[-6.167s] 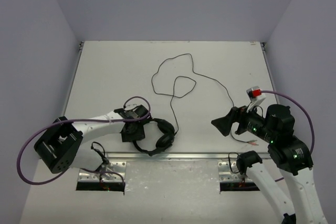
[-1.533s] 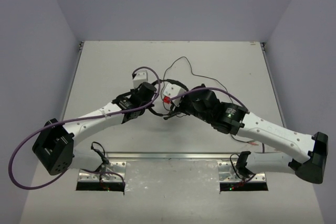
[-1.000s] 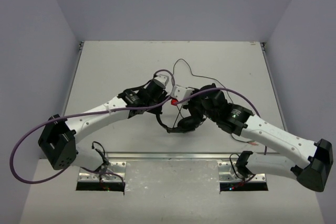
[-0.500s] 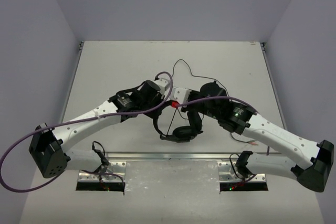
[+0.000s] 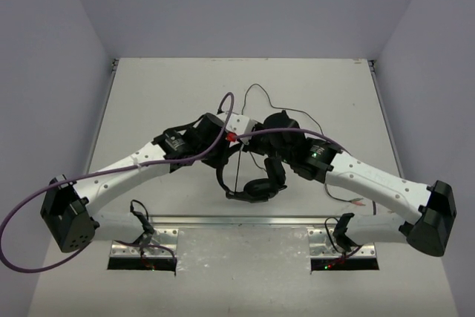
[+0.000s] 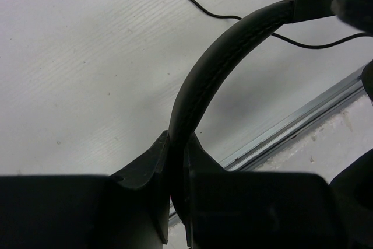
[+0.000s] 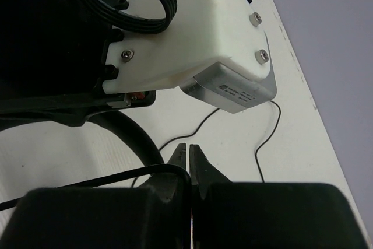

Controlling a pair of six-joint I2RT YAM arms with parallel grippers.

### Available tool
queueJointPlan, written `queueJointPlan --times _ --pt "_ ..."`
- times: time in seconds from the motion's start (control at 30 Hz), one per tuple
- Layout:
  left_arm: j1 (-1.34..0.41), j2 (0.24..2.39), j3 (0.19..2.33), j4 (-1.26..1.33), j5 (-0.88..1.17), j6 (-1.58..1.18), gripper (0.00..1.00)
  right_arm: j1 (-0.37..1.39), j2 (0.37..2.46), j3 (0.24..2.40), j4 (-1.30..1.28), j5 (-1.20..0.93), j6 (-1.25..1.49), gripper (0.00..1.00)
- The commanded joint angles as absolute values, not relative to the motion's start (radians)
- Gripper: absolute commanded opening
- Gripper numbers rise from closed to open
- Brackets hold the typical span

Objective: Wrap the headphones

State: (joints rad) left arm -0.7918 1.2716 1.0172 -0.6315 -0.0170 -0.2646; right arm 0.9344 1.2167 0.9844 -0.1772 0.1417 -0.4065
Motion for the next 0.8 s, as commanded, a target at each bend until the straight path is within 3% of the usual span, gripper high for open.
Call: queueJointPlan --times 0.0,0.3,0.77 --pt "-0.805 1.223 1.025 -0.594 0.016 -0.224 0.00 0.930 1.252 1.064 -0.106 0.229 -0.310 0.01" --pt "-0.784 1.244 1.089 -0.575 0.005 -0.334 0.00 0.930 1.155 1.137 -0.117 -0.043 -0.086 0.01" --pt "-0.785 1.246 1.124 -0.540 0.055 -0.400 0.00 0.957 1.207 1.184 -0.187 0.026 -0.133 0.01"
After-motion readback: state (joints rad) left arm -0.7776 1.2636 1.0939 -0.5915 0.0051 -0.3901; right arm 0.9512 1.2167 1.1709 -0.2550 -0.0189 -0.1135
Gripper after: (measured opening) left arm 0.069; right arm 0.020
